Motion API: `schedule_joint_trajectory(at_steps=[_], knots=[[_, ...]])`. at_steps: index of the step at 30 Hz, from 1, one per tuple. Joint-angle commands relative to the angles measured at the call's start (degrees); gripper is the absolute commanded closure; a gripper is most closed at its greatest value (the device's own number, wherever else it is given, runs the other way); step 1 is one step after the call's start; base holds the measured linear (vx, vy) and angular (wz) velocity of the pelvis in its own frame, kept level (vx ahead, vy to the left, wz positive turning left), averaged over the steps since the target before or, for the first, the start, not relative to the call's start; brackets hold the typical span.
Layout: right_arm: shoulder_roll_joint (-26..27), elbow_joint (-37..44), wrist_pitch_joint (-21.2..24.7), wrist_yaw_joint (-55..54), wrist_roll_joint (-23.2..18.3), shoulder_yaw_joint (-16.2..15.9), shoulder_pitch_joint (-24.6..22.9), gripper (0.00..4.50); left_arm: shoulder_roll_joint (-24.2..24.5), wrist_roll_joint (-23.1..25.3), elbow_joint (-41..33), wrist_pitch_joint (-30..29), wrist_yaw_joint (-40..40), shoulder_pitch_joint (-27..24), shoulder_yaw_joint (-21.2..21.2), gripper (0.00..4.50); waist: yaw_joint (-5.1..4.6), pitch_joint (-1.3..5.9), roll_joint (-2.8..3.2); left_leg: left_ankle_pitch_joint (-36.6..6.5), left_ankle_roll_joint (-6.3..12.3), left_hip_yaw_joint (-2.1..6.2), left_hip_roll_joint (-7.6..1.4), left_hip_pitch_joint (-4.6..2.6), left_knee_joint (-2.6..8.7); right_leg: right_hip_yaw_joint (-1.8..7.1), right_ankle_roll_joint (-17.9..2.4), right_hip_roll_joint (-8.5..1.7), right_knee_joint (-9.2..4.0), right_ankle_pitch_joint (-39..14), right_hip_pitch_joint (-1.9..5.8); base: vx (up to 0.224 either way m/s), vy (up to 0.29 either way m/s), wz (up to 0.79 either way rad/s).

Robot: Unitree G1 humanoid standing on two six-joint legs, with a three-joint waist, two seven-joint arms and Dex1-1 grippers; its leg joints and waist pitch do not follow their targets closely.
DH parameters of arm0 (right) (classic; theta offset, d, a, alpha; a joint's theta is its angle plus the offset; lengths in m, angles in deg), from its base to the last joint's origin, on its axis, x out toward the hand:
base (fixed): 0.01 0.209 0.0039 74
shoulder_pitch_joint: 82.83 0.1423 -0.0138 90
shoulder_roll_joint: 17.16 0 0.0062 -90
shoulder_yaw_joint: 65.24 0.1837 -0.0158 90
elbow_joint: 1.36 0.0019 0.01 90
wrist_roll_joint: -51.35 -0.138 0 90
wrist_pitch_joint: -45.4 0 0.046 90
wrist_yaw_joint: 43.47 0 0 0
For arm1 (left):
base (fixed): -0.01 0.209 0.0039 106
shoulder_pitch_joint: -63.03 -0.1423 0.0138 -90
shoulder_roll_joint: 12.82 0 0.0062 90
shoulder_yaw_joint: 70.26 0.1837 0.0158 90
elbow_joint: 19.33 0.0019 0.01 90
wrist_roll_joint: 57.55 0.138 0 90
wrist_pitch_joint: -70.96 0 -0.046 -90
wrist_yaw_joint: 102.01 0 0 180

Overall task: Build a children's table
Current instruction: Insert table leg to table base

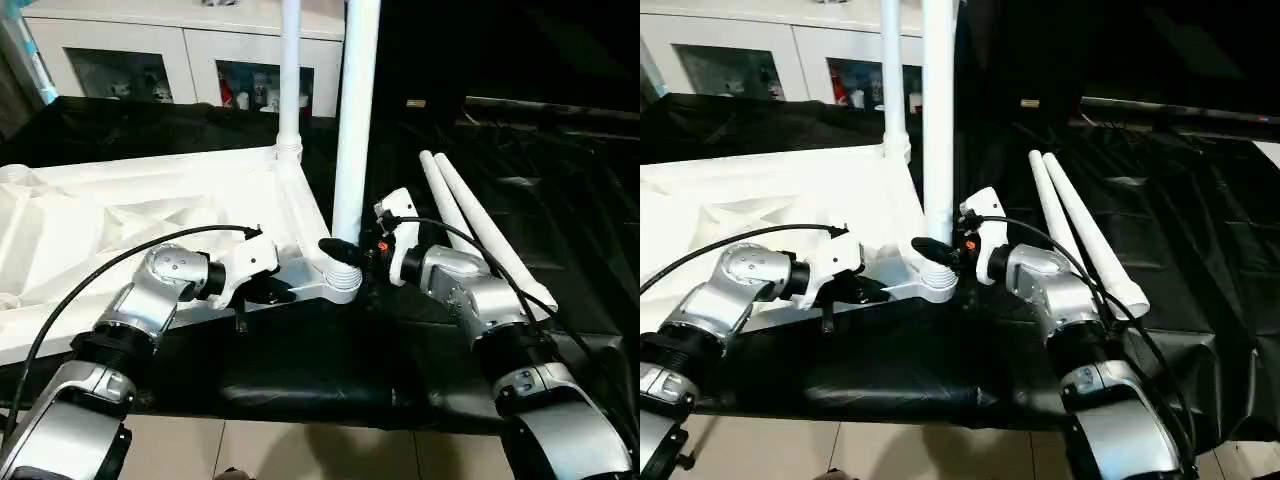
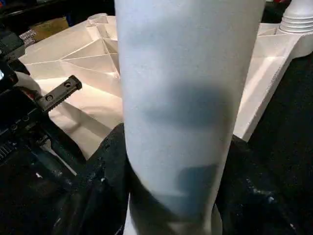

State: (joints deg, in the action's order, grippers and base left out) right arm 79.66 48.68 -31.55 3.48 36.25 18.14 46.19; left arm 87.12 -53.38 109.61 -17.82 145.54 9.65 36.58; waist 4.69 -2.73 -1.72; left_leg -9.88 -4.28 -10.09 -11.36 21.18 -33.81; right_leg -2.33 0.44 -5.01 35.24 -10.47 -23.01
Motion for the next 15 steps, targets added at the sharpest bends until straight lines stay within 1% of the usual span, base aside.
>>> schedule_joint_trajectory(at_steps=[1,2,3,4,6,7,8,9,10,11,12,14,15], knots=[[-0.70,-3.24,0.15,-0.55,1.92,0.37,0.10,2.60,0.29,1.11,-1.37,0.71,4.91,0.20,3.23,4.50,0.02,3.75,0.92,-14.26,-1.23,0.15,-1.52,-0.96,4.46,1.75,-14.02,-2.79,-3.29,-7.43,2.39,0.000,0.000,0.00],[-0.64,-3.80,-0.29,0.10,1.33,1.05,-0.08,2.60,0.36,1.26,-0.96,0.94,4.72,0.55,3.17,4.50,-0.01,3.73,1.02,-14.47,-1.32,0.14,-1.51,-0.97,4.46,1.74,-14.22,-2.71,-3.29,-7.08,2.38,0.000,0.000,0.00],[-0.64,-3.80,-0.29,0.10,1.33,1.05,-0.08,2.60,0.36,1.26,-0.96,0.94,4.72,0.55,3.17,4.50,0.01,3.75,0.93,-14.67,-1.31,0.09,-1.56,-1.02,4.43,1.75,-14.41,-2.72,-3.30,-6.76,2.37,0.000,0.000,0.00],[-0.61,-3.89,-0.50,0.45,0.62,1.72,-0.70,2.60,0.36,1.31,-0.75,0.95,4.66,0.72,3.12,4.50,0.02,3.75,0.91,-14.64,-1.30,0.10,-1.57,-0.99,4.44,1.73,-14.51,-2.72,-3.26,-6.60,2.40,0.000,0.000,0.00],[-0.46,-4.07,-1.18,0.86,-1.05,3.41,-2.61,2.60,0.34,1.35,-0.28,0.90,4.47,1.04,2.96,4.50,0.18,3.75,1.47,-15.37,-1.46,0.13,-1.60,-1.15,4.45,1.73,-14.83,-2.68,-3.28,-6.35,2.35,0.000,0.000,0.00],[-0.42,-4.11,-1.34,0.84,-1.25,3.65,-2.94,2.60,0.34,1.36,-0.23,0.89,4.46,1.07,2.94,4.50,0.19,3.74,1.34,-15.60,-1.44,0.04,-1.61,-1.17,4.47,1.75,-14.83,-2.66,-3.39,-6.29,2.31,0.000,0.000,0.00],[-0.27,-4.22,-1.89,0.68,-1.85,4.39,-4.08,2.60,0.34,1.37,-0.07,0.90,4.41,1.16,2.89,4.50,0.26,3.81,1.43,-15.70,-1.47,0.11,-1.60,-1.18,4.46,1.73,-15.03,-2.70,-3.29,-5.89,2.38,0.000,0.000,0.00],[-0.20,-4.28,-2.11,0.58,-2.05,4.66,-4.52,2.60,0.34,1.37,-0.01,0.93,4.40,1.19,2.88,4.50,0.31,3.77,1.32,-15.82,-1.44,0.09,-1.63,-1.16,4.49,1.72,-15.13,-2.69,-3.33,-5.81,2.35,0.000,0.000,0.00],[0.15,-4.50,-2.82,0.38,-2.50,5.25,-5.41,2.60,0.36,1.39,0.18,0.97,4.42,1.29,2.89,4.50,0.38,3.75,1.91,-16.11,-1.62,0.19,-1.61,-1.18,4.52,1.70,-15.19,-2.67,-3.25,-5.88,2.33,0.000,0.000,0.00],[0.31,-4.60,-3.10,0.29,-2.68,5.48,-5.75,2.60,0.37,1.39,0.25,1.00,4.43,1.33,2.89,4.50,0.25,3.72,1.63,-16.93,-1.75,0.14,-1.63,-1.19,4.60,1.67,-15.12,-2.60,-3.42,-6.28,2.30,0.000,0.000,0.00],[0.61,-4.77,-3.77,0.10,-2.89,5.92,-6.34,2.60,0.39,1.40,0.41,1.05,4.42,1.42,2.93,4.50,0.27,3.69,1.77,-17.77,-1.92,0.25,-1.59,-1.20,4.68,1.65,-15.08,-2.64,-3.44,-7.38,2.39,0.000,0.000,0.00],[0.84,-4.89,-4.31,-0.11,-3.03,6.23,-6.79,2.60,0.38,1.42,0.54,1.08,4.38,1.50,2.97,4.50,0.24,3.63,1.68,-18.84,-2.06,0.27,-1.63,-1.25,4.76,1.69,-14.88,-2.71,-3.66,-8.90,2.28,0.000,0.000,0.00],[1.63,-5.33,-6.15,-0.73,-3.41,7.27,-8.19,2.60,0.36,1.49,0.97,1.24,4.24,1.77,3.07,4.50,0.27,3.66,1.96,-19.28,-2.18,0.20,-1.63,-1.38,4.75,1.74,-14.76,-2.70,-3.84,-9.07,2.12,0.000,0.000,0.00]])
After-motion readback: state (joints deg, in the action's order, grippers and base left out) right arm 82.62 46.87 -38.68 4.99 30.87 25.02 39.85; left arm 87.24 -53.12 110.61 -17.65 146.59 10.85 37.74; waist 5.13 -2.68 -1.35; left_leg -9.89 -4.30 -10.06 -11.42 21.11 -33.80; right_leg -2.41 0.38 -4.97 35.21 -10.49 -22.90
